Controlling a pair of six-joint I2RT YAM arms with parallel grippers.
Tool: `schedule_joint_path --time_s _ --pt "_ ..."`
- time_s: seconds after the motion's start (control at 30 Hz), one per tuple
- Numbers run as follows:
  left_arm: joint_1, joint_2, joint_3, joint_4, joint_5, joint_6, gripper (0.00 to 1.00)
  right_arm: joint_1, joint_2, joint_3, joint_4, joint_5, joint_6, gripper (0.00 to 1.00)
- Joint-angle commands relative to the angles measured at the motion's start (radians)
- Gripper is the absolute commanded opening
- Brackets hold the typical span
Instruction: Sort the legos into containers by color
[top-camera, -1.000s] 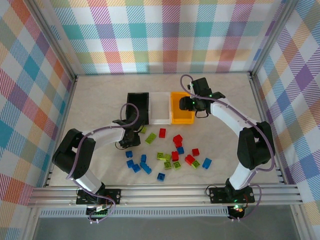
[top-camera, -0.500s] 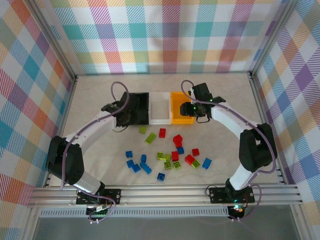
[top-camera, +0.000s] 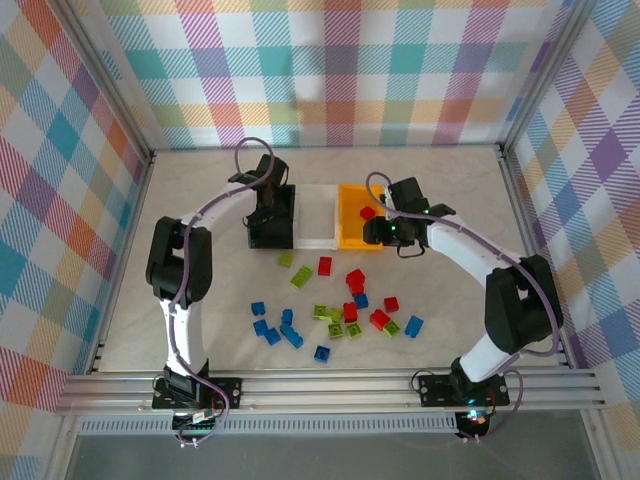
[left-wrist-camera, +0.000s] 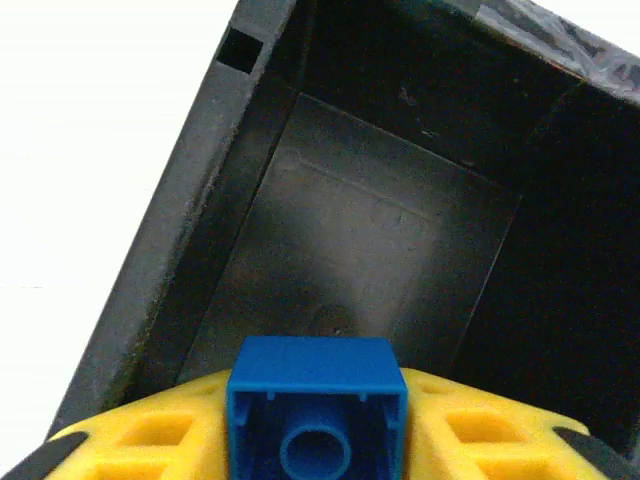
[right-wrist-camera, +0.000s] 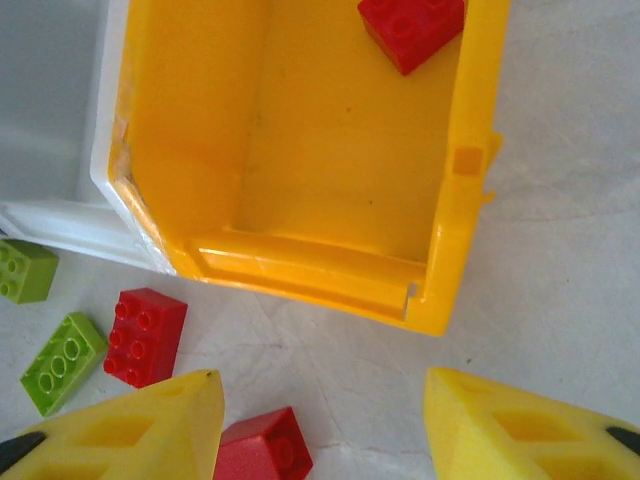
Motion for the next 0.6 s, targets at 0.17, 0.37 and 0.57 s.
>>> schedule_joint_path --time_s 0.17,0.37,0.57 --pt "-0.043 -0.138 0.018 -0.02 0.031 0.005 0.73 0.03 -0.062 -0.063 -0.071 -0.072 -0.021 0.57" --pt "-0.093 -0.343 -0.161 0.036 0.065 -0.009 0.83 0.113 -0.03 -0.105 -0.075 -0.086 0.001 0.6" --pt "-0.115 -0.555 -0.395 0.067 0.073 -0.026 0.96 0.218 0.074 -0.085 -0.034 -0.047 0.013 0.62"
